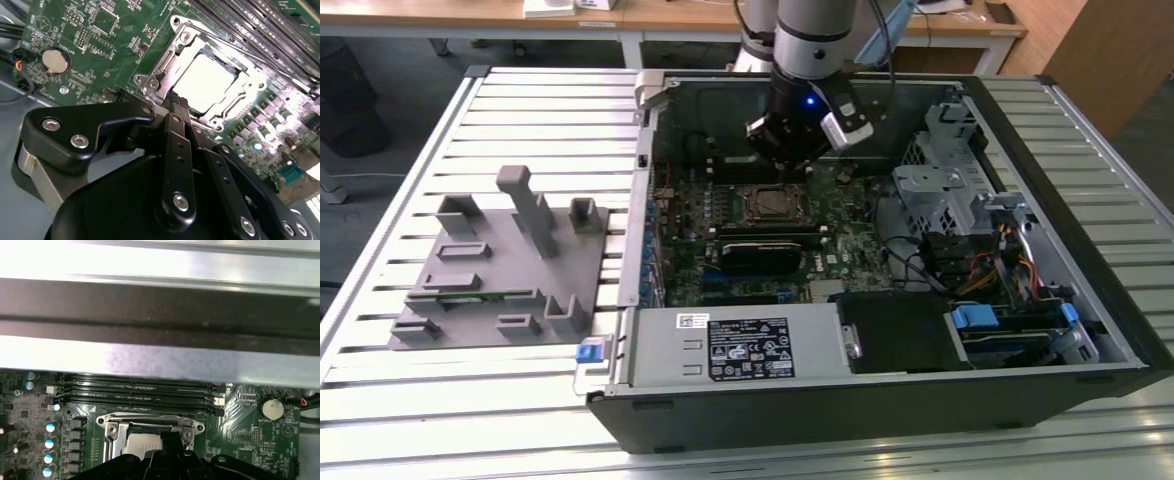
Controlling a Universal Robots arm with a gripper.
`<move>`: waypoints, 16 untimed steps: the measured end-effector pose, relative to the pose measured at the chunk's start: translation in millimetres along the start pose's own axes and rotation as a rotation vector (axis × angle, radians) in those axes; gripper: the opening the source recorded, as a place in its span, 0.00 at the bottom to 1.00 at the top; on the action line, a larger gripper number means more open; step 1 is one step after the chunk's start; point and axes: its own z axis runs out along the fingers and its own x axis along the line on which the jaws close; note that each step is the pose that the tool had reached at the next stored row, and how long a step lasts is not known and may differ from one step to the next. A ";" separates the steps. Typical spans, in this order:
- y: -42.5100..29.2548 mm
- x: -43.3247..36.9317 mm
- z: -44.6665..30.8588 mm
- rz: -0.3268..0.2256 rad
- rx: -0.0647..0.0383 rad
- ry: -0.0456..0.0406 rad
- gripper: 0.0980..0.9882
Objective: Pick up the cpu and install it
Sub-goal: 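Install the second cpu locking lever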
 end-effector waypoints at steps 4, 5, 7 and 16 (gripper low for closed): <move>-2.2 0.1 -3.1 0.000 0.000 0.0000 0.01; -3.4 0.1 -3.2 0.000 0.000 0.0000 0.01; -7.3 0.3 -3.3 0.000 0.000 0.0000 0.01; -25.4 1.1 -4.3 0.000 0.000 -0.0001 0.01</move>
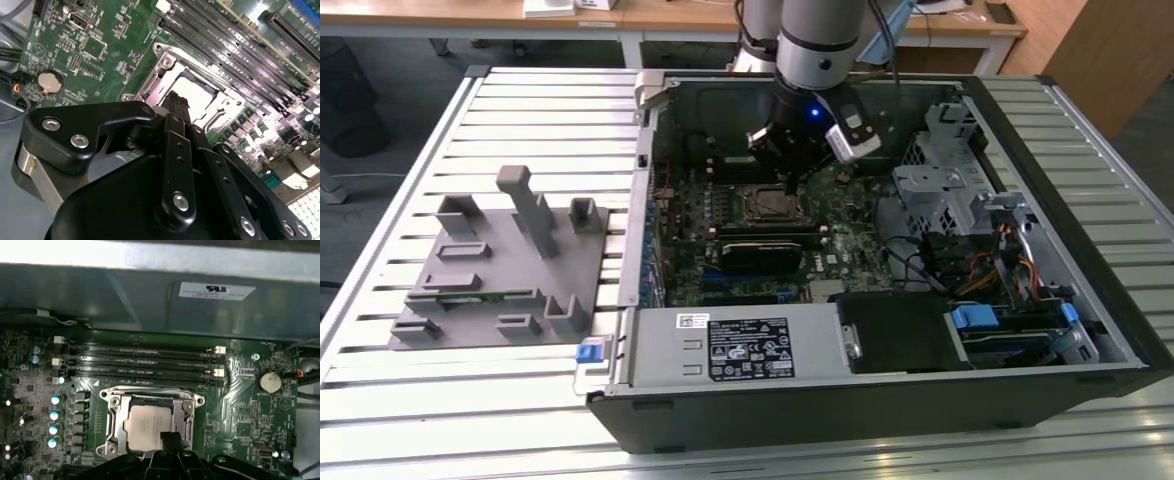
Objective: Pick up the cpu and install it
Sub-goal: 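Install the second cpu locking lever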
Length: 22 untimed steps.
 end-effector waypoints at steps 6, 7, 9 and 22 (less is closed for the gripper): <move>-1.0 0.0 -10.6 0.000 0.000 0.0000 0.01; -1.6 0.0 -11.5 0.000 0.000 0.0000 0.01; -4.1 0.2 -12.1 0.000 0.000 0.0004 0.01; -27.5 10.5 -12.8 0.001 -0.009 0.0111 0.01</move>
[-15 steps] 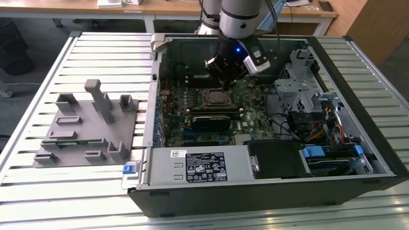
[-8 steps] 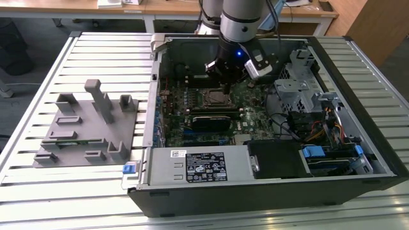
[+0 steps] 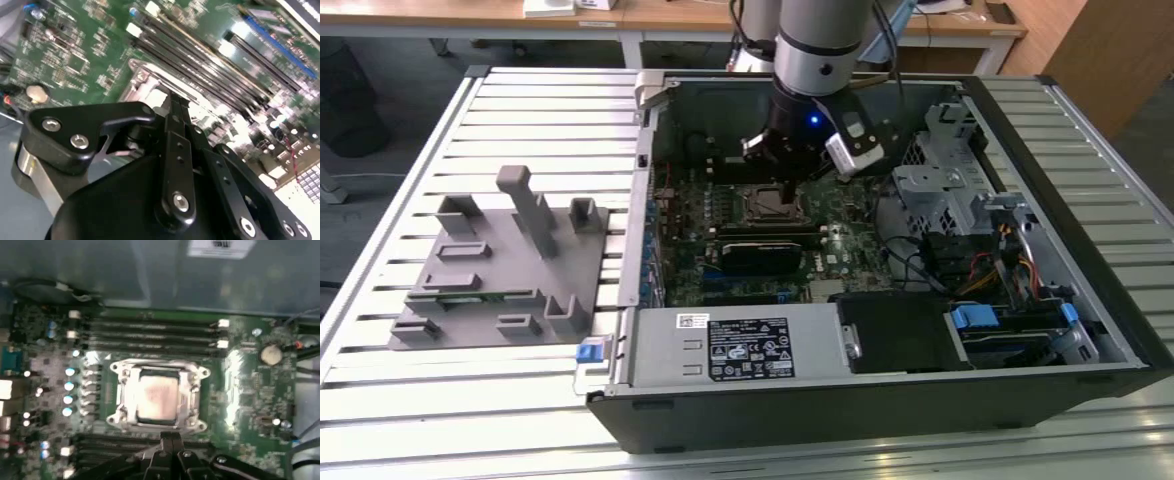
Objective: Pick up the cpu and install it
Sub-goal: 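Install the second cpu locking lever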
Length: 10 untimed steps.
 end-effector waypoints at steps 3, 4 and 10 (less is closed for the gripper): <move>-4.0 6.9 0.0 0.000 -0.004 -0.0001 0.01; -7.2 7.0 0.0 0.000 -0.004 0.0001 0.01; -13.7 17.3 0.0 0.000 -0.008 0.0000 0.01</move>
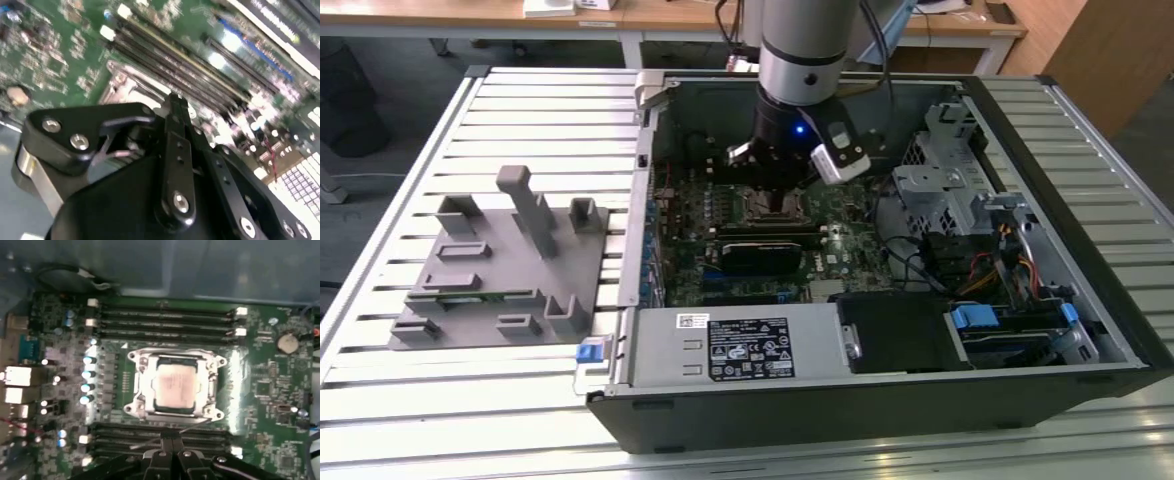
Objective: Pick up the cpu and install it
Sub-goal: 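Install the second cpu locking lever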
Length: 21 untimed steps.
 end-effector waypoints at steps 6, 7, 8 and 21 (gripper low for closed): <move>0.6 18.5 2.1 0.000 -0.002 0.0000 0.01; 0.5 18.6 3.9 0.000 -0.002 0.0005 0.01; 0.4 18.6 5.6 0.000 -0.002 0.0015 0.01; -0.5 18.8 23.7 0.002 -0.003 0.0056 0.01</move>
